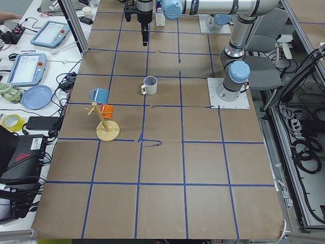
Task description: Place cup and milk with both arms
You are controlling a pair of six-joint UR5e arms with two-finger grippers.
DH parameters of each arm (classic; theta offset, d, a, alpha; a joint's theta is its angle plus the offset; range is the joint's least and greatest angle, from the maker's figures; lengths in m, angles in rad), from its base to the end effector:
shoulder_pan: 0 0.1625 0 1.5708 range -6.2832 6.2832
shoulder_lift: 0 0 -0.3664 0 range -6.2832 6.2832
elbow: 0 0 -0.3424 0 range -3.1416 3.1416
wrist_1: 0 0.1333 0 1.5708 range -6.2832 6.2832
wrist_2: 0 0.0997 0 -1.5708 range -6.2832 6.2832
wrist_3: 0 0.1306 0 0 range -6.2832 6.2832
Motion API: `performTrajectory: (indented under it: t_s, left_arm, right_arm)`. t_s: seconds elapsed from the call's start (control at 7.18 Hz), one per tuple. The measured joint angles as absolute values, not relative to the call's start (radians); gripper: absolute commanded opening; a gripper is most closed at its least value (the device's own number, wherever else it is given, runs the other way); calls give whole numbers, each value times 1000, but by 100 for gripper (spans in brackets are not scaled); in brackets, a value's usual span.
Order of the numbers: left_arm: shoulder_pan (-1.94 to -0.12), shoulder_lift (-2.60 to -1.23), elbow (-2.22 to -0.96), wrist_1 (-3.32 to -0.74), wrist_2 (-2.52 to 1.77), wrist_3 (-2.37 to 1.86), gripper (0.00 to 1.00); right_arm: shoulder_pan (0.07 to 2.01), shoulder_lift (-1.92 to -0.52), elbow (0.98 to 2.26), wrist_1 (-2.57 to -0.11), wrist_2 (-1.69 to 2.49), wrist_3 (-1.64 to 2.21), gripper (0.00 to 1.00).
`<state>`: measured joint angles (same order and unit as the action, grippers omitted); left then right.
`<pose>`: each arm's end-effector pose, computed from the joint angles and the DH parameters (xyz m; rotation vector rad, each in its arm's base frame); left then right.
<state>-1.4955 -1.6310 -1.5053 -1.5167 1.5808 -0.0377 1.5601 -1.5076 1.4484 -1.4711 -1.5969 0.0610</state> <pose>-0.0961 -0.4803 0.4056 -0.1772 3.1241 -0.0926 0.1250 -0.4606 0.4139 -0.1108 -3.1119 -0.0620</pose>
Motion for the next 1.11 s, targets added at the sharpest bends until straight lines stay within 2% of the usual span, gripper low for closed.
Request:
performTrajectory:
  t_s: [0.28, 0.56, 0.84, 1.11]
  left_arm:
    - [-1466, -1650, -1540, -1506, 1571, 38, 100]
    - [-1369, -1675, -1683, -1385, 1565, 179, 100]
    - [-1275, -1707, -1875, -1139, 1562, 346, 100]
    - [-1256, -1754, -1966, -994, 1561, 371, 100]
  right_arm:
    - [1554, -1504, 1461, -1472, -1598, 11, 100]
    - [1505, -1501, 1545, -1517, -1605, -89, 100]
    - [1435, -1502, 1656, -1604, -1611, -192, 100]
    - [1367, -1501, 1730, -1650, -1608, -276, 100]
